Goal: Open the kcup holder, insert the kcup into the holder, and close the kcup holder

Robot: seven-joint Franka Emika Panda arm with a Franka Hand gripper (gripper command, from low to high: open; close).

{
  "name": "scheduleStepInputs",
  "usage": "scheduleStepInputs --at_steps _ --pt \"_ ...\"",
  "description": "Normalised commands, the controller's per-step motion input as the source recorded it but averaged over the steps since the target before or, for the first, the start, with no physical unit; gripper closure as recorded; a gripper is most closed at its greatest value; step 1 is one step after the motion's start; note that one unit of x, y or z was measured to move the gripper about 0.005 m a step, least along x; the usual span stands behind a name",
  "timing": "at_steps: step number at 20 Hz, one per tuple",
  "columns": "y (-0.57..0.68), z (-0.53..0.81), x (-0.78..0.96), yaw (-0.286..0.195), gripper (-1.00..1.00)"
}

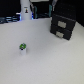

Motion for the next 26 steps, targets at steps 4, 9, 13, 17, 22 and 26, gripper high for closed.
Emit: scheduleStepInputs --at_steps 4,9,13,17,22,26 --pt "0.08 0.00 -0.06 -0.032 -1.00" --pt "0.40 0.06 -0.29 -0.124 -1.00" --pt "0.57 0.07 -0.31 -0.152 -1.00" --pt "0.63 0.01 -0.32 -0.162 -1.00" --pt "0.72 0.00 -0.23 -0.166 -1.00" --pt "0.74 0.00 -0.21 -0.178 -1.00"
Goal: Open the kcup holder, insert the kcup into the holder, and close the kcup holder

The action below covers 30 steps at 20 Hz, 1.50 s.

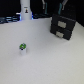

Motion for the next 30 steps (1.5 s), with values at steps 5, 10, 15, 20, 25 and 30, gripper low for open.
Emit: scheduleStepInputs --at_steps 5,10,15,20,25,30 --pt "0.72 -0.03 -0.21 -0.176 -1.00" --pt "0.65 -0.15 -0.16 -0.153 -1.00" --pt "0.55 -0.24 -0.05 -0.121 -1.00" --pt "0.47 -0.32 -0.06 -0.092 -1.00" --pt "0.42 -0.35 -0.07 -0.091 -1.00" --pt "0.30 -0.37 -0.05 -0.118 -1.00"
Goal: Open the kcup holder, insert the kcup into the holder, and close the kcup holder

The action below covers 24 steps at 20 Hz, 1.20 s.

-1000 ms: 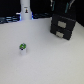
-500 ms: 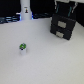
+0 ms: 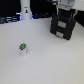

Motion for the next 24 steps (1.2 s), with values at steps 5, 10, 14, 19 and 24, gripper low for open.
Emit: scheduleStepInputs --at_steps 5,10,14,19,24 --pt "0.15 -0.35 -0.26 -0.090 -1.00" --pt "0.05 -0.38 -0.44 -0.031 -1.00" --pt "0.04 -0.39 -0.39 -0.012 -1.00" --pt "0.05 -0.12 -0.19 -0.047 1.00" --pt "0.03 0.00 -0.03 -0.040 1.00"
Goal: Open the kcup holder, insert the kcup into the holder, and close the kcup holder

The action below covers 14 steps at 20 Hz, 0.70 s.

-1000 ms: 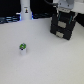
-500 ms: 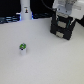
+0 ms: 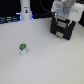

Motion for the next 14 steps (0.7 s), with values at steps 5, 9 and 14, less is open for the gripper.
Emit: scheduleStepInputs --at_steps 5,9,14 --pt "0.01 0.00 0.22 -0.015 1.00" --pt "-0.17 0.12 0.93 -0.052 1.00" --pt "-0.23 0.18 0.96 -0.053 1.00"
